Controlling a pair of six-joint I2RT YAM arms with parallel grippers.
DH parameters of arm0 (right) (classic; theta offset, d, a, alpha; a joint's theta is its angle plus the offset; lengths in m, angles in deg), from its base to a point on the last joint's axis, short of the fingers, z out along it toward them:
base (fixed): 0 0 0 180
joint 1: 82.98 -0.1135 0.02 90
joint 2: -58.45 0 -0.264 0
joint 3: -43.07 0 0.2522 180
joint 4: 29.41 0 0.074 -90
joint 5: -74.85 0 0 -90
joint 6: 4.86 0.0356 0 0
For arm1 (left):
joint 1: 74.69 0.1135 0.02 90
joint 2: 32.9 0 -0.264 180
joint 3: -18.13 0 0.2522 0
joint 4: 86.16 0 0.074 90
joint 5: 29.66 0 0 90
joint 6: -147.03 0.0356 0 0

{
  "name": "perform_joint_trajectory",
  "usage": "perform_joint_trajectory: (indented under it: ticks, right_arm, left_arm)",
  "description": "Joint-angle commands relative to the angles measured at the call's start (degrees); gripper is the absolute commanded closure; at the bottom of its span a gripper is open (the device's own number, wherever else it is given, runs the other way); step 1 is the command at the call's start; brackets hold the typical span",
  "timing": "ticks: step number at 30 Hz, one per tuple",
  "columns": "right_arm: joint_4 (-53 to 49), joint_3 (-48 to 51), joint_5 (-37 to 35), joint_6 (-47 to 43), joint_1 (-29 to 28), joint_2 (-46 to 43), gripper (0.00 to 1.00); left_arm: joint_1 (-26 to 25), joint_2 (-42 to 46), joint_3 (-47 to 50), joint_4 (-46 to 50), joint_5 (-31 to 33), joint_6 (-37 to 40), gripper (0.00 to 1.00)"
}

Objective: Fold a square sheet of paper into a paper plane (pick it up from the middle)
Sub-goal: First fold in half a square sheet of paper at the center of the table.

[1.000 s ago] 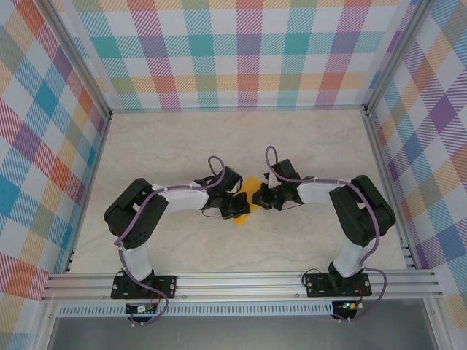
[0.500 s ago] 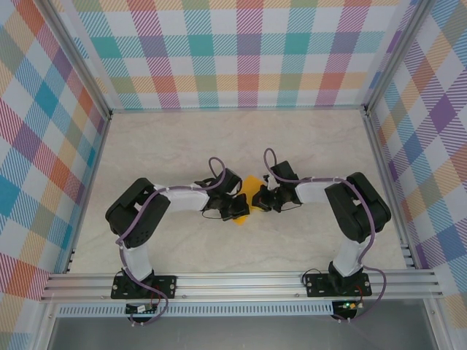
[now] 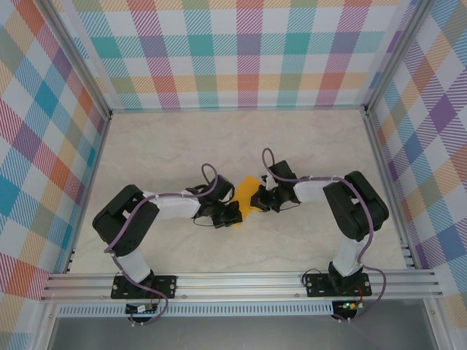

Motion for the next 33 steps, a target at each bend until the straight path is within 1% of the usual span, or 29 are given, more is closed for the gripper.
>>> perform_joint_trajectory:
  ticks: [1,6,10,16,20,29,32,33]
  right_arm:
    - [-1.88,-0.30,-4.63,-0.57,0.36,2.76,1.00]
    - [-1.52,-0.40,-4.21,-0.48,0.36,3.20,1.00]
    - [-1.44,-0.40,-3.99,-0.73,0.38,3.37,1.00]
    - [-1.49,-0.49,-3.51,-1.09,0.34,3.30,1.00]
    - [-1.53,-0.48,-3.25,-1.18,0.36,3.26,1.00]
    - [-2.01,-1.90,-1.60,-2.64,0.82,2.51,1.00]
    - [-2.34,-2.58,-0.90,-3.40,2.19,2.87,1.00]
    - [-2.36,-2.88,-0.55,-3.78,2.96,3.01,1.00]
  left_arm:
    - [-0.48,1.25,2.50,10.60,-0.27,1.37,1.00]
    - [-0.44,3.13,-1.30,10.20,-1.21,1.91,1.00]
    - [-0.47,3.69,-4.03,5.10,0.99,1.52,1.00]
    - [-0.43,0.43,-5.33,3.19,4.32,1.88,1.00]
    - [-0.47,-2.79,-6.04,2.95,4.41,1.38,1.00]
    - [-0.48,-4.04,-3.92,7.90,4.54,2.27,1.00]
    - [-0.40,-3.97,-3.50,9.21,4.73,2.86,1.00]
    - [-0.46,-3.82,-3.34,11.15,4.67,2.93,1.00]
